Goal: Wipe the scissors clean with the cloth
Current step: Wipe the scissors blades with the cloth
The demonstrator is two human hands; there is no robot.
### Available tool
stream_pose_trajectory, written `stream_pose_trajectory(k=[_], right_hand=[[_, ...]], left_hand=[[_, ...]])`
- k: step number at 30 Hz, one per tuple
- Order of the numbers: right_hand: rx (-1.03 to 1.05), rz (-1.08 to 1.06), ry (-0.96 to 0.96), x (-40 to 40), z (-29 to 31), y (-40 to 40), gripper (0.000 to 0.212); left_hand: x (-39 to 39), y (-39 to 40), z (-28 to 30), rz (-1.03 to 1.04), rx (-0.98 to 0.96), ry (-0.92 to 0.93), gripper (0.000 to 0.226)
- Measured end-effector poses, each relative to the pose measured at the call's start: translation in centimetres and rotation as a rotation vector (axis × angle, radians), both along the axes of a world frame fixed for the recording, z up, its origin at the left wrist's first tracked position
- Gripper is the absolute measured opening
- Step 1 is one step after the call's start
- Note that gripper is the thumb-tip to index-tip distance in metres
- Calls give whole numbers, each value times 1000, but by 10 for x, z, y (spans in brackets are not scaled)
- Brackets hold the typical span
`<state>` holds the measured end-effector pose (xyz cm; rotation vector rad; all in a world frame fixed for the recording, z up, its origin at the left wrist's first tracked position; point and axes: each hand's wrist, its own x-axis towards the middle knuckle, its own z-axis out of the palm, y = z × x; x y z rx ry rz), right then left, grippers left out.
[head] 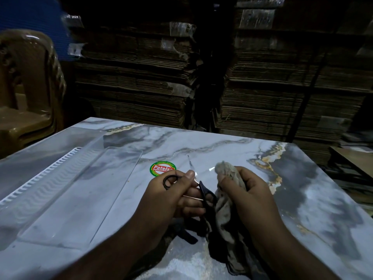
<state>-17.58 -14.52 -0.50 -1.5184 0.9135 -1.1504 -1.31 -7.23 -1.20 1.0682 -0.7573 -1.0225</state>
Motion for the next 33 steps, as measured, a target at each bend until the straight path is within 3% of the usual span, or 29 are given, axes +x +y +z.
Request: stream_pose_trajectory(k=[3, 5, 7, 11, 16, 21, 24, 27, 33], right_hand=[[-36, -169, -48, -1, 5, 1, 10], [-186, -200, 7, -4, 5, 3, 13], [-355, -131, 119, -2, 1, 6, 7], [-728, -53, 431, 5, -10, 6, 16], [-624, -186, 397, -9, -10, -11, 21], [-702, -239, 302, -7, -5, -2, 12], [-721, -214, 273, 2, -4, 3, 10], [-581, -116, 269, 5, -7, 3, 6], [-525, -34, 254, 3, -8, 2, 5]], left_hand=[[3, -1, 0, 16, 18, -14, 40], [0, 1, 0, 11, 33, -17, 41], [-5, 2, 1, -3, 46, -9, 39], [-12, 3, 0, -11, 3, 15, 46], [-8, 4, 1, 2, 6, -39, 44], [-12, 3, 0, 24, 15, -18, 42], [-11, 4, -1, 15, 17, -8, 40], [-12, 5, -1, -26, 0, 19, 36], [-9, 4, -1, 3, -28, -129, 30]])
